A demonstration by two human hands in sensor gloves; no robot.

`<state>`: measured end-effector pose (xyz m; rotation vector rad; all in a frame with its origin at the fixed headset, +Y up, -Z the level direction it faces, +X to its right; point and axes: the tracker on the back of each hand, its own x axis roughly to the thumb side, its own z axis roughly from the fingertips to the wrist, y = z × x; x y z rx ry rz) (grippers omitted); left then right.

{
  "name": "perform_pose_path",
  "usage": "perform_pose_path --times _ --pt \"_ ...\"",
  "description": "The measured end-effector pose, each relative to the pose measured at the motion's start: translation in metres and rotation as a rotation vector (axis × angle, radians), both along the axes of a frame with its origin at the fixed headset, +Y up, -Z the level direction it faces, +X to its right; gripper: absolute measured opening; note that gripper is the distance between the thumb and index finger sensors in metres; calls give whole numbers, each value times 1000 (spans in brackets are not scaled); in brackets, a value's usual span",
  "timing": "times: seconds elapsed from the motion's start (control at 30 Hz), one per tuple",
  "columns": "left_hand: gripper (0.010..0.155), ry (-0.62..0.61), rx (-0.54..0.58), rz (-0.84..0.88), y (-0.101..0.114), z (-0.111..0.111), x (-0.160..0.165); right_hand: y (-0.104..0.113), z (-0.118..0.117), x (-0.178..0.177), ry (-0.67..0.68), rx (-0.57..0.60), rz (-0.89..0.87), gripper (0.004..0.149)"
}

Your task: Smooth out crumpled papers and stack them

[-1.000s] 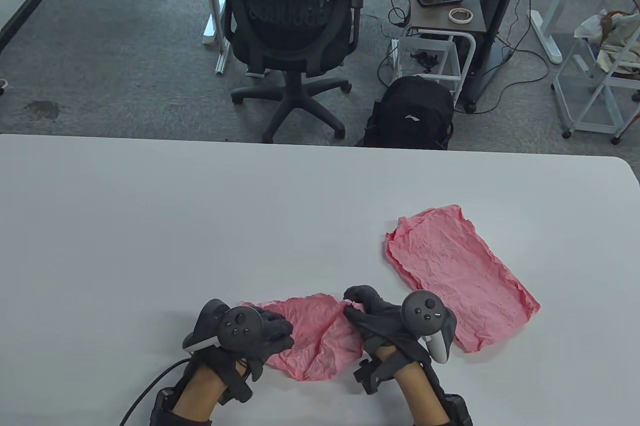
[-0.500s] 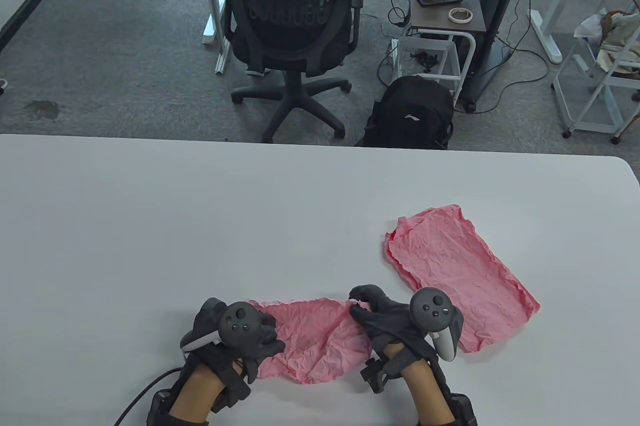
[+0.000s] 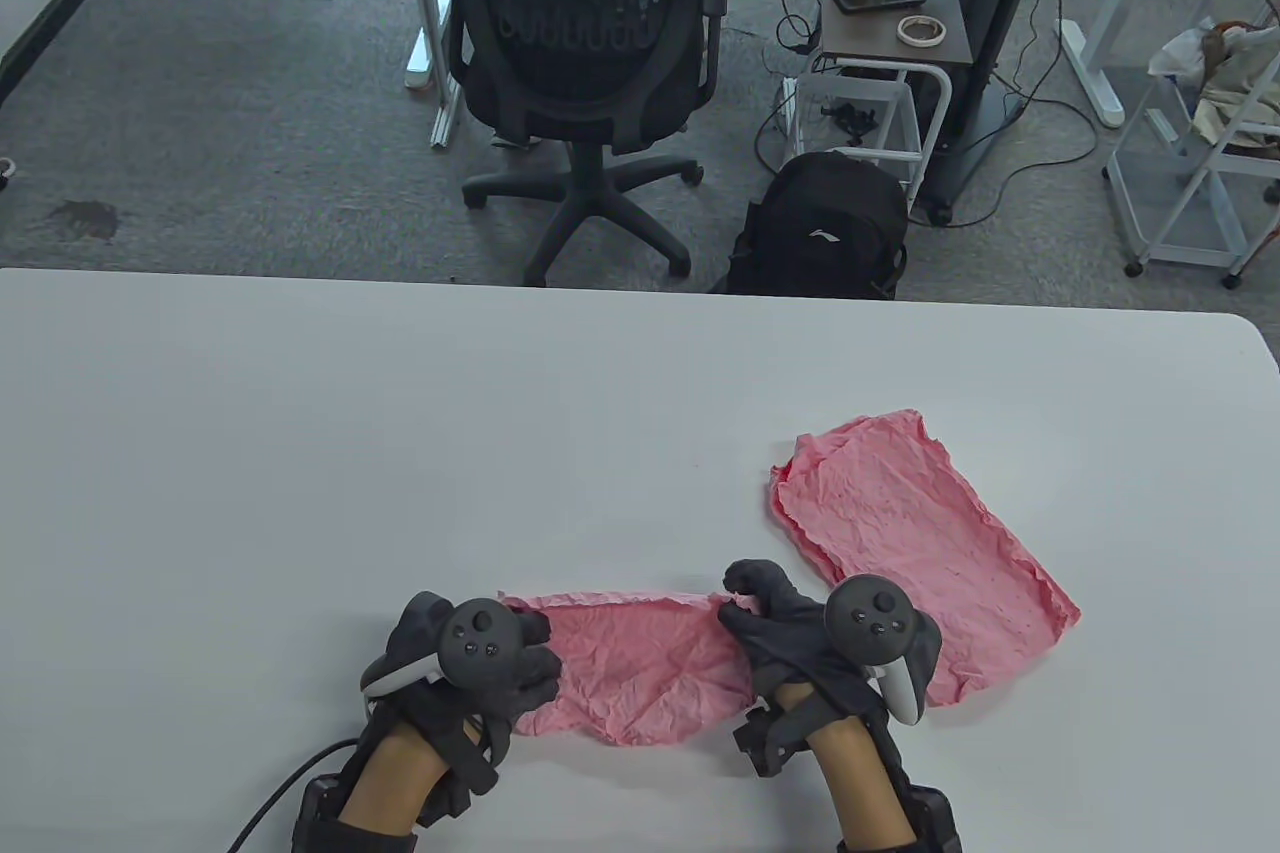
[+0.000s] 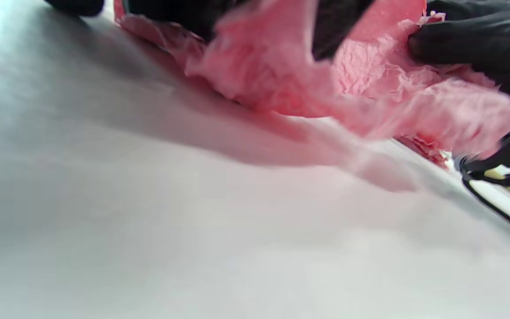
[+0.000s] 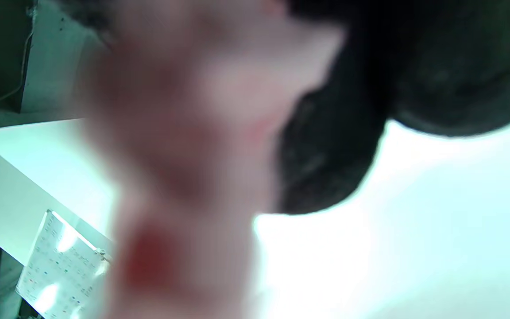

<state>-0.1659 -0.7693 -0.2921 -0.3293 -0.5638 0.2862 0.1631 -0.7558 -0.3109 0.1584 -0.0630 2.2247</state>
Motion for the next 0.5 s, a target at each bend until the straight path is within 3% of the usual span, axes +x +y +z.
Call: perform_pose_path --times 0.07,0.2,0.33,0.4,0.5 --pt "47 -24 76 -80 1 0 2 0 0 -1 20 -12 11 49" --pt "66 -41 -10 -120 -3 2 5 1 0 -2 20 0 43 50" --pt "75 -39 -28 -151 -4 1 4 3 -1 2 -7 21 81 50" --pt "85 -29 -94 -152 -7 0 0 3 1 5 -22 36 98 53" --pt "88 -16 -171 -173 -11 -1 -5 10 3 5 -38 77 122 60"
